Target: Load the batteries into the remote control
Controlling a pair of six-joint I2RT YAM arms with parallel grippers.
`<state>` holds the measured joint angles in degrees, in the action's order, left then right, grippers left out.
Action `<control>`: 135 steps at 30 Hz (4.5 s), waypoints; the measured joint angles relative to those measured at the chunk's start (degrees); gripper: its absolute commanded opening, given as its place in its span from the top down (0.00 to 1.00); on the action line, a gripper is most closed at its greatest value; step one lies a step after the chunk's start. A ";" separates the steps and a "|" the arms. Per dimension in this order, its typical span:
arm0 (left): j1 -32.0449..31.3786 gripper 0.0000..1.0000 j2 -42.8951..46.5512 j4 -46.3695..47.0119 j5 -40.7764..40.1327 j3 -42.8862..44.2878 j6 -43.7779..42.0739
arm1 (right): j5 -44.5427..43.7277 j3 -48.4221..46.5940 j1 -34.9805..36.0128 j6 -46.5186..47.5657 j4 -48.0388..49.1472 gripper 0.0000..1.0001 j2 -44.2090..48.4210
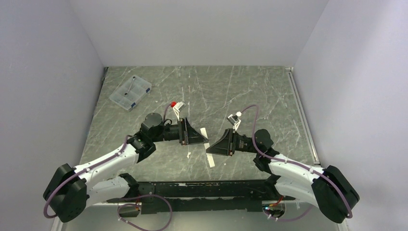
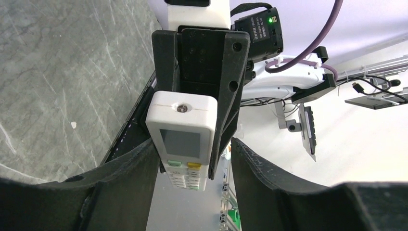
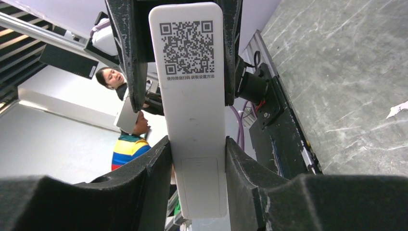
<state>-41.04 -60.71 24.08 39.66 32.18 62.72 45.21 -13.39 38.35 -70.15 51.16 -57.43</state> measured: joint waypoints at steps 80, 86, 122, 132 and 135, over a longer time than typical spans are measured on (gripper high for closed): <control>-11.32 1.00 -45.40 -60.15 -36.41 41.16 -20.70 | -30.27 -21.27 -1.97 39.12 -79.91 0.25 30.18; -11.85 0.71 -48.74 -62.27 -37.64 43.32 -21.14 | -30.25 -20.98 -1.95 39.12 -80.21 0.25 30.71; -13.07 0.01 -36.68 -64.28 -39.19 45.72 -24.17 | -38.66 -22.40 -1.97 40.79 -84.65 0.24 29.46; -13.18 0.00 -22.34 -65.46 -45.18 42.80 -26.97 | -47.50 -23.87 -1.99 40.57 -86.16 0.23 29.42; -13.18 0.01 -17.35 -66.01 -48.52 40.94 -27.78 | -49.94 -24.50 -2.01 40.59 -86.51 0.23 29.42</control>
<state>-54.22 -78.06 -41.93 -8.86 73.12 34.94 -4.73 -37.89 36.34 -29.56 -35.35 -28.01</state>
